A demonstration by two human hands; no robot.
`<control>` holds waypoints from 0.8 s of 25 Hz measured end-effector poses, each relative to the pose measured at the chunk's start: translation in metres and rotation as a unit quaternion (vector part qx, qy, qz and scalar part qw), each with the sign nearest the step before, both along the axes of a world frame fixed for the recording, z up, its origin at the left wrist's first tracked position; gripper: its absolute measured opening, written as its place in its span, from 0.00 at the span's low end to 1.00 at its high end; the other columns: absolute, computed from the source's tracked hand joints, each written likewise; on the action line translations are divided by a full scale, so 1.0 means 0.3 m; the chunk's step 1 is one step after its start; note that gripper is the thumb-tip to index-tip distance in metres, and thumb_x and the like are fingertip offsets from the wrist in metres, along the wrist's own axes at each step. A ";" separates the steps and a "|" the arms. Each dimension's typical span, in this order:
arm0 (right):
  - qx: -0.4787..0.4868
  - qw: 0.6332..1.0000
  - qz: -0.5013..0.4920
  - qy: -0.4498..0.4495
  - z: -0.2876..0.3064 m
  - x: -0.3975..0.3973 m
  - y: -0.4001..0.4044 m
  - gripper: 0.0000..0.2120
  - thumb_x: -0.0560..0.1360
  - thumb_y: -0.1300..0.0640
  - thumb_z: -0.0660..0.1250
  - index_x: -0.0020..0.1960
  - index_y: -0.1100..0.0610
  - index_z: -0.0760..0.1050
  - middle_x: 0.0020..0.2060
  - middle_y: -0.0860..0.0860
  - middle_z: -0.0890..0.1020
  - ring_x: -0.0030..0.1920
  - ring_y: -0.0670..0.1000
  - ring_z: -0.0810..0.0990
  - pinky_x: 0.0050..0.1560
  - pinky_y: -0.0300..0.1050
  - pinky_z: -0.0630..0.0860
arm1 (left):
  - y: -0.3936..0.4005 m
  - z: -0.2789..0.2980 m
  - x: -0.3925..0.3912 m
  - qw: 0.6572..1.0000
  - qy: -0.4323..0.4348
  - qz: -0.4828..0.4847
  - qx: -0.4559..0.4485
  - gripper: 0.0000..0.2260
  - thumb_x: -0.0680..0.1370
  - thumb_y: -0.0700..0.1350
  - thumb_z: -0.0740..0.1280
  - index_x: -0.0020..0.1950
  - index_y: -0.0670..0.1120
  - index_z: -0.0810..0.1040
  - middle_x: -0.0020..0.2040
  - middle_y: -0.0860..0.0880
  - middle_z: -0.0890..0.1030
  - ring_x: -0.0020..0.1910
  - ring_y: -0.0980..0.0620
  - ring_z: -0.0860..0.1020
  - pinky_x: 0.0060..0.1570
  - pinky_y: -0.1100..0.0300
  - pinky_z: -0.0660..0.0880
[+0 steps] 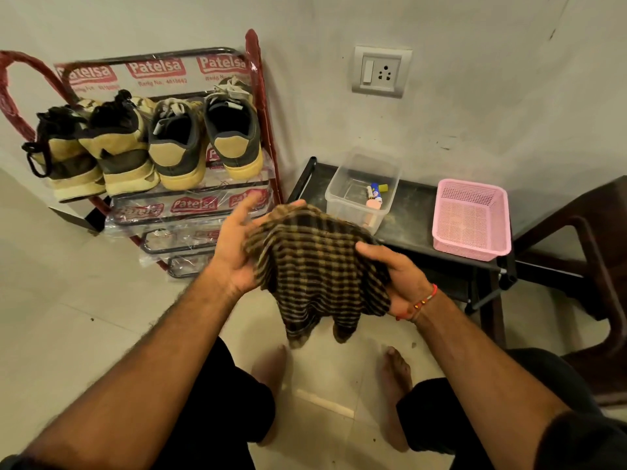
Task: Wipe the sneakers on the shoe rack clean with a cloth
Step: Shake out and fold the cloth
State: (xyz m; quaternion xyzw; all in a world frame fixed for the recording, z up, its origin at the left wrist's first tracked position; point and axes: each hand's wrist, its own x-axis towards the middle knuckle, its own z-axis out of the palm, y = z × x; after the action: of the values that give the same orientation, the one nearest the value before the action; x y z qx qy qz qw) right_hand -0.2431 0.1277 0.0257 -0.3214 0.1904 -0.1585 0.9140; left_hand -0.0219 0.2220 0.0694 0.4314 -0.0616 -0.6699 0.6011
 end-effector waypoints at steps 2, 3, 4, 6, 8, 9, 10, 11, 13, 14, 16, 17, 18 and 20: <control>0.043 0.997 -0.058 -0.016 0.024 0.004 -0.006 0.20 0.78 0.51 0.67 0.66 0.60 0.77 0.60 0.59 0.81 0.60 0.59 0.81 0.63 0.56 0.77 | -0.002 -0.082 -0.010 0.997 0.066 0.015 0.027 0.44 0.75 0.77 0.51 0.70 0.42 0.77 0.67 0.37 0.79 0.66 0.36 0.78 0.69 0.38 0.70; 0.053 0.995 -0.084 0.009 0.024 0.006 -0.022 0.21 0.79 0.49 0.66 0.67 0.60 0.76 0.61 0.60 0.81 0.61 0.59 0.81 0.64 0.57 0.76 | 0.006 -0.103 -0.028 0.996 0.077 -0.027 0.036 0.48 0.72 0.80 0.49 0.71 0.42 0.75 0.68 0.36 0.78 0.67 0.36 0.77 0.69 0.38 0.69; 0.058 0.991 -0.106 0.050 0.018 0.004 -0.046 0.22 0.80 0.48 0.65 0.69 0.61 0.75 0.63 0.60 0.80 0.62 0.59 0.80 0.65 0.56 0.76 | 0.012 -0.116 -0.044 0.994 0.082 -0.062 0.030 0.50 0.71 0.80 0.50 0.72 0.40 0.75 0.69 0.36 0.77 0.66 0.37 0.77 0.69 0.39 0.70; 0.060 0.982 -0.115 0.140 0.008 -0.019 -0.083 0.23 0.79 0.50 0.68 0.70 0.61 0.74 0.65 0.60 0.79 0.63 0.59 0.80 0.63 0.55 0.78 | 0.003 -0.107 -0.060 0.998 0.044 -0.053 0.005 0.38 0.77 0.70 0.60 0.71 0.39 0.76 0.67 0.38 0.79 0.63 0.41 0.80 0.64 0.45 0.75; 0.071 0.972 -0.110 0.195 0.004 -0.044 -0.093 0.25 0.76 0.57 0.71 0.72 0.60 0.73 0.63 0.60 0.80 0.61 0.60 0.81 0.59 0.54 0.80 | -0.022 -0.092 -0.049 0.997 -0.072 0.017 0.005 0.18 0.81 0.49 0.68 0.68 0.41 0.78 0.65 0.39 0.81 0.57 0.45 0.84 0.56 0.50 0.81; 0.062 0.971 -0.117 0.200 0.000 -0.055 -0.095 0.27 0.74 0.61 0.72 0.72 0.60 0.72 0.62 0.61 0.81 0.60 0.61 0.82 0.56 0.55 0.82 | -0.029 -0.095 -0.044 0.991 -0.125 0.043 0.015 0.16 0.80 0.41 0.69 0.67 0.42 0.78 0.64 0.40 0.82 0.55 0.45 0.84 0.54 0.51 0.82; 0.040 0.970 -0.134 0.196 -0.004 -0.061 -0.101 0.28 0.71 0.66 0.72 0.70 0.58 0.73 0.58 0.62 0.83 0.56 0.61 0.84 0.50 0.55 0.84 | -0.034 -0.107 -0.038 0.984 -0.167 0.051 0.024 0.16 0.79 0.36 0.68 0.67 0.43 0.77 0.62 0.40 0.83 0.54 0.46 0.85 0.52 0.52 0.83; 0.017 0.968 -0.162 0.190 -0.004 -0.064 -0.103 0.28 0.70 0.70 0.71 0.68 0.55 0.73 0.55 0.62 0.84 0.52 0.61 0.85 0.45 0.55 0.84 | -0.035 -0.116 -0.036 0.977 -0.207 0.044 0.036 0.17 0.79 0.34 0.68 0.67 0.44 0.76 0.61 0.41 0.84 0.54 0.46 0.85 0.51 0.51 0.83; -0.010 0.957 -0.227 0.179 0.000 -0.065 -0.116 0.32 0.69 0.75 0.70 0.68 0.50 0.73 0.52 0.61 0.85 0.48 0.61 0.86 0.38 0.54 0.84 | -0.032 -0.131 -0.032 0.950 -0.303 0.026 0.073 0.22 0.79 0.33 0.67 0.71 0.48 0.72 0.62 0.44 0.83 0.58 0.46 0.83 0.56 0.49 0.82; -0.013 0.949 -0.264 0.169 -0.003 -0.065 -0.128 0.34 0.70 0.75 0.70 0.70 0.49 0.72 0.54 0.61 0.85 0.48 0.61 0.86 0.39 0.54 0.84 | -0.034 -0.137 -0.027 0.943 -0.322 0.029 0.080 0.27 0.79 0.33 0.68 0.75 0.50 0.68 0.63 0.45 0.81 0.60 0.46 0.82 0.58 0.46 0.81; -0.007 0.939 -0.316 0.134 -0.028 -0.070 -0.148 0.34 0.71 0.74 0.70 0.71 0.49 0.72 0.59 0.60 0.83 0.53 0.62 0.85 0.46 0.57 0.84 | -0.038 -0.130 -0.017 0.956 -0.280 0.059 0.068 0.34 0.78 0.33 0.69 0.78 0.56 0.61 0.65 0.44 0.79 0.61 0.44 0.82 0.59 0.44 0.81; -0.012 0.944 -0.307 0.122 -0.040 -0.070 -0.145 0.33 0.71 0.73 0.70 0.70 0.49 0.72 0.60 0.60 0.82 0.56 0.62 0.84 0.51 0.58 0.83 | -0.041 -0.124 -0.015 0.968 -0.228 0.085 0.054 0.35 0.79 0.32 0.68 0.78 0.58 0.59 0.65 0.43 0.79 0.59 0.44 0.82 0.57 0.45 0.82; -0.029 0.951 -0.274 0.138 -0.058 -0.066 -0.136 0.32 0.71 0.73 0.70 0.69 0.49 0.73 0.62 0.59 0.81 0.60 0.63 0.82 0.54 0.58 0.82 | -0.047 -0.120 -0.013 0.979 -0.169 0.110 0.039 0.35 0.79 0.31 0.66 0.78 0.59 0.59 0.64 0.42 0.79 0.58 0.44 0.83 0.55 0.47 0.82; -0.068 0.955 -0.205 0.202 -0.082 -0.055 -0.108 0.32 0.71 0.76 0.70 0.65 0.47 0.74 0.65 0.61 0.78 0.62 0.63 0.80 0.53 0.56 0.81 | -0.048 -0.123 -0.014 0.983 -0.141 0.115 0.021 0.37 0.78 0.28 0.66 0.78 0.60 0.60 0.65 0.42 0.79 0.59 0.44 0.83 0.56 0.46 0.82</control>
State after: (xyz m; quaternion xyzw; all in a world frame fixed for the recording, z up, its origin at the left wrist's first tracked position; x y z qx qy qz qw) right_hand -0.2596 0.0952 0.0013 -0.3619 0.4215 -0.2872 0.7804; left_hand -0.0260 0.2077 0.0326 0.5382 -0.0812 -0.5301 0.6501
